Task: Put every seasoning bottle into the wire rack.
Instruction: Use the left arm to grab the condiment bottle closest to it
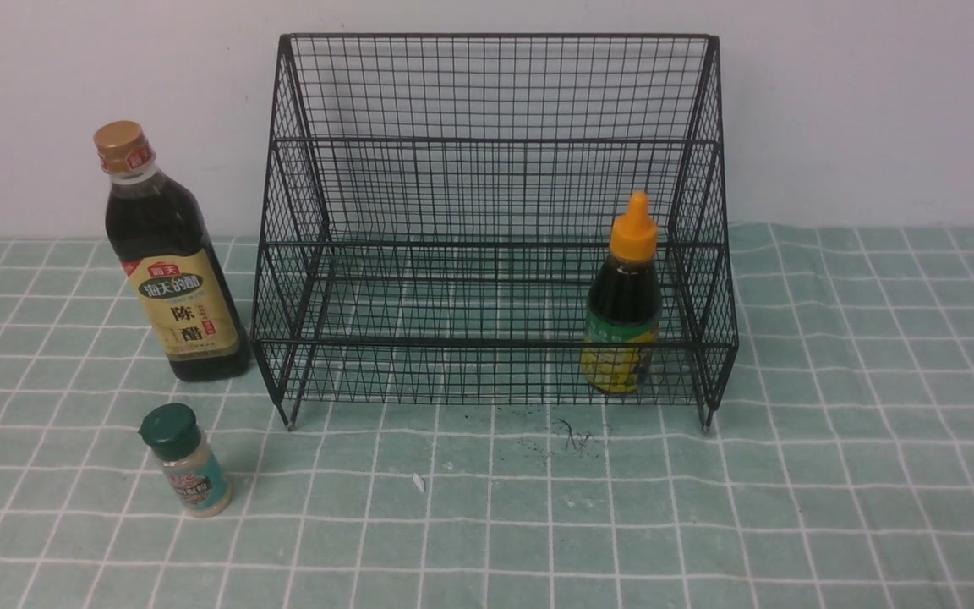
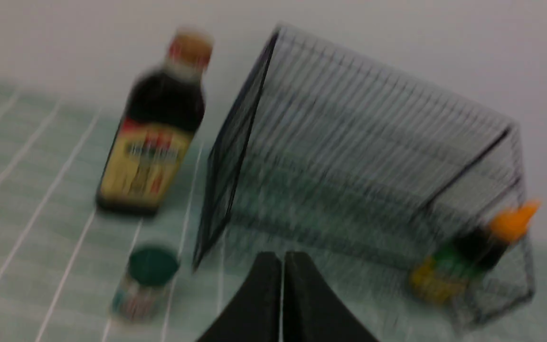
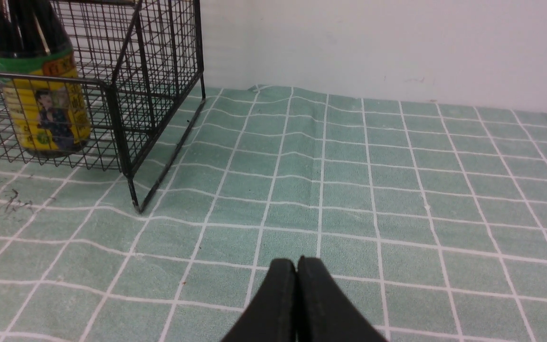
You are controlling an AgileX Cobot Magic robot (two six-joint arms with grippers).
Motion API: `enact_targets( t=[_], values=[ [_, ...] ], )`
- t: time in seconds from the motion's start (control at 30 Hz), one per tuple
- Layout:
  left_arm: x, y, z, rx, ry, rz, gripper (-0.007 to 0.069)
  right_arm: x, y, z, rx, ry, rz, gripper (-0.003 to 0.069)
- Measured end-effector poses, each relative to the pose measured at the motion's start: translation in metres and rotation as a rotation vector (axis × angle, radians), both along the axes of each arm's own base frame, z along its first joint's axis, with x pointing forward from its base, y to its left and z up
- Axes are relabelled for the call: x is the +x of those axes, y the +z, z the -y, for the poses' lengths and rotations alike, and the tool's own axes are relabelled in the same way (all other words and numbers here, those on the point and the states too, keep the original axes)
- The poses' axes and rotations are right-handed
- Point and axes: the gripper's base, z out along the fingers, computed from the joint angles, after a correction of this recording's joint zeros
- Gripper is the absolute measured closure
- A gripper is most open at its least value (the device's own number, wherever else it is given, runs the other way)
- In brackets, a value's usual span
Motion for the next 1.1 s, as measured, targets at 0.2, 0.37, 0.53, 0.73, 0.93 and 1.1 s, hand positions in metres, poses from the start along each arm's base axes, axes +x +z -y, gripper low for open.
enact_targets(
  t=[0.2, 0.37, 0.53, 0.73, 0.93, 1.1],
  values=[
    [0.067, 0.004, 0.006, 0.242, -0.208, -0.438, 0.0631, 0.0, 0.0, 0.0, 0.001, 0.0, 0.0, 0.0672],
    [0.111, -0.004, 0.006, 0.309, -0.239, -0.544, 0.0631, 0.0, 0.0, 0.0, 0.002, 0.0, 0.0, 0.0672],
    [0.154, -0.021, 0.007, 0.364, -0.269, -0.57, 0.063, 0.0, 0.0, 0.0, 0.002, 0.0, 0.001, 0.0672],
    [0.185, -0.048, 0.009, 0.431, -0.331, -0.557, 0.0531, 0.0, 0.0, 0.0, 0.002, 0.0, 0.001, 0.0672],
    [0.205, -0.076, 0.01, 0.446, -0.354, -0.596, 0.0233, 0.0, 0.0, 0.0, 0.002, 0.0, 0.001, 0.0672],
    [0.219, -0.101, 0.011, 0.442, -0.355, -0.635, 0.0032, 0.0, 0.0, 0.0, 0.002, 0.0, 0.001, 0.0672]
  ],
)
